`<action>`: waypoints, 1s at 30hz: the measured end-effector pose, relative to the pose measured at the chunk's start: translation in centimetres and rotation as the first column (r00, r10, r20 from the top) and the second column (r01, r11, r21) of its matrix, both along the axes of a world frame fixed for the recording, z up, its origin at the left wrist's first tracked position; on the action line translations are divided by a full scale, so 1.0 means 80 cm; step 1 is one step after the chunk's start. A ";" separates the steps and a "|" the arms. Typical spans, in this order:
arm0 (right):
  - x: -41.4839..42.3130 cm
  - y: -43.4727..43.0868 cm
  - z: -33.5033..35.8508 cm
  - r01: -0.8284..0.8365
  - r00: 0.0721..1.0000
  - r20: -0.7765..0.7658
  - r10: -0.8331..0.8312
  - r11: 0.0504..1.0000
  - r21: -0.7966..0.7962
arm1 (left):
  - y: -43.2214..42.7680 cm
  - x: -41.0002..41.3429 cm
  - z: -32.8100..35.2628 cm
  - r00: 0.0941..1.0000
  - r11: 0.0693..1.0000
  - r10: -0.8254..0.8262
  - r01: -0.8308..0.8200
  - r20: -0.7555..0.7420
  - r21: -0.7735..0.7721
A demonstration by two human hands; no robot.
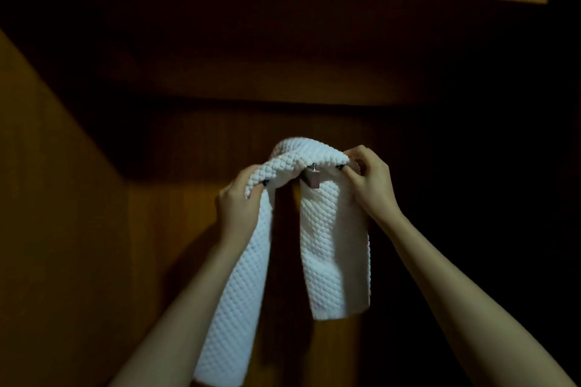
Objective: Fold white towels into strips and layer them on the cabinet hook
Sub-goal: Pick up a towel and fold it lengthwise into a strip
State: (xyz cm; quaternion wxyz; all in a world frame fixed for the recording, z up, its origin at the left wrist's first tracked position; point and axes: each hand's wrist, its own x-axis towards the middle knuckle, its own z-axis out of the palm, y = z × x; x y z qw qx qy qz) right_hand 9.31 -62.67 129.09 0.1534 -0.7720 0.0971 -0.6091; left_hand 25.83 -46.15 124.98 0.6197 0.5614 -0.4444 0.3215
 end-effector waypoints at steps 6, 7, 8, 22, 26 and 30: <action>0.023 -0.026 0.030 0.135 0.988 0.074 -0.135 0.991 0.007 | -0.019 0.040 0.114 0.935 0.979 0.185 -0.201 0.302 0.021; 0.026 -0.032 0.035 0.164 0.983 0.083 -0.164 0.986 0.010 | -0.027 0.043 0.129 0.918 0.973 0.203 -0.228 0.340 0.034; 0.029 -0.038 0.039 0.193 0.978 0.082 -0.194 0.981 0.016 | -0.034 0.045 0.139 0.907 0.966 0.213 -0.251 0.363 0.060; 0.018 -0.072 -0.058 0.086 0.988 -0.141 -0.062 0.982 0.168 | -0.074 0.064 0.089 0.938 0.910 -0.341 0.312 0.062 0.274; 0.014 -0.062 -0.058 -0.028 0.952 -0.290 0.100 0.970 0.242 | -0.065 0.066 0.070 0.936 0.897 -0.352 0.333 0.013 0.292; 0.021 -0.042 -0.031 -0.139 0.964 -0.196 0.182 0.967 0.213 | -0.063 0.062 0.061 0.932 0.881 -0.361 0.351 -0.028 0.317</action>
